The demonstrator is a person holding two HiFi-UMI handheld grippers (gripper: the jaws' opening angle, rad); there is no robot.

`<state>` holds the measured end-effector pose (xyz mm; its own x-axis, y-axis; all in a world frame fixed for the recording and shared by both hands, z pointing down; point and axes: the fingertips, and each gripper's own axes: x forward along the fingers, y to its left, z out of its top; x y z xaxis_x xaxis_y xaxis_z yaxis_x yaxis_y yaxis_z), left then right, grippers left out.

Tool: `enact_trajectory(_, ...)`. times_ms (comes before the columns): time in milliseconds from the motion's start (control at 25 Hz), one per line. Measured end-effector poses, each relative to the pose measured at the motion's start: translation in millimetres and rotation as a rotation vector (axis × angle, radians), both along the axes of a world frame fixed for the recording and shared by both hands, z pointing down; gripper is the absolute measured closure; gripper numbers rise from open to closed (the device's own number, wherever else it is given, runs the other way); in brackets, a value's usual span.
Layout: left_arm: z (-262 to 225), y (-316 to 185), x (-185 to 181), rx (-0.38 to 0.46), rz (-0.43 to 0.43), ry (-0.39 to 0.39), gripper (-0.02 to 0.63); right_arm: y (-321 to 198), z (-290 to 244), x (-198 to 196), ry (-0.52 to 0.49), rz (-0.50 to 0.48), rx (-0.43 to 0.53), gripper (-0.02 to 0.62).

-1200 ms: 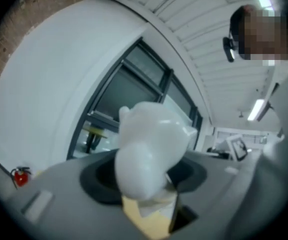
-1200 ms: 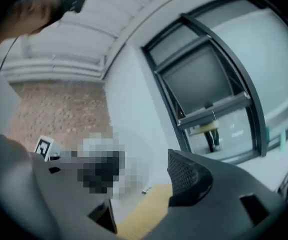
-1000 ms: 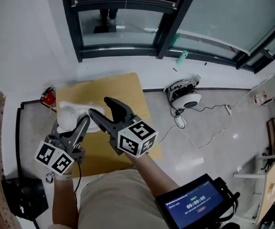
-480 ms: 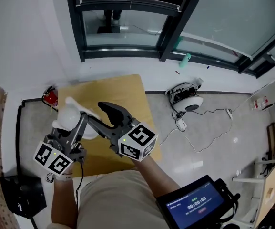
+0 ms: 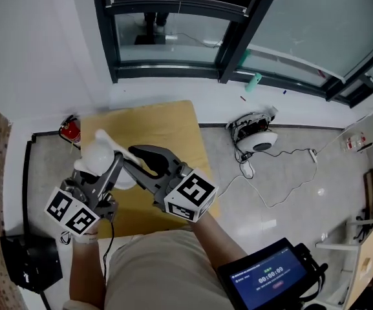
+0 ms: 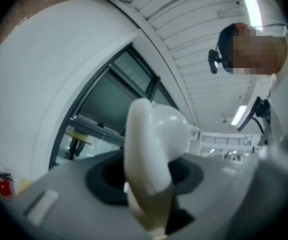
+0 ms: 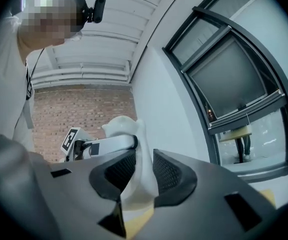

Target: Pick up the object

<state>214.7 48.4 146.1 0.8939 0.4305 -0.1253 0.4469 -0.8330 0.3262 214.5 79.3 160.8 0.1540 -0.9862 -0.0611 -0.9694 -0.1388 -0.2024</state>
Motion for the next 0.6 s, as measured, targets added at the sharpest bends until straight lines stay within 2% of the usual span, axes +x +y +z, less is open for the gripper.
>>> enact_trajectory(400, 1.5, 0.0, -0.8, 0.005, -0.005, -0.011, 0.417, -1.0, 0.4, -2.6, 0.053, -0.002, -0.021, 0.483)
enact_trajectory(600, 5.5, 0.0, -1.7, 0.004, -0.012, -0.026, 0.417, -0.9, 4.2, -3.7, 0.043, -0.007, -0.028, 0.483)
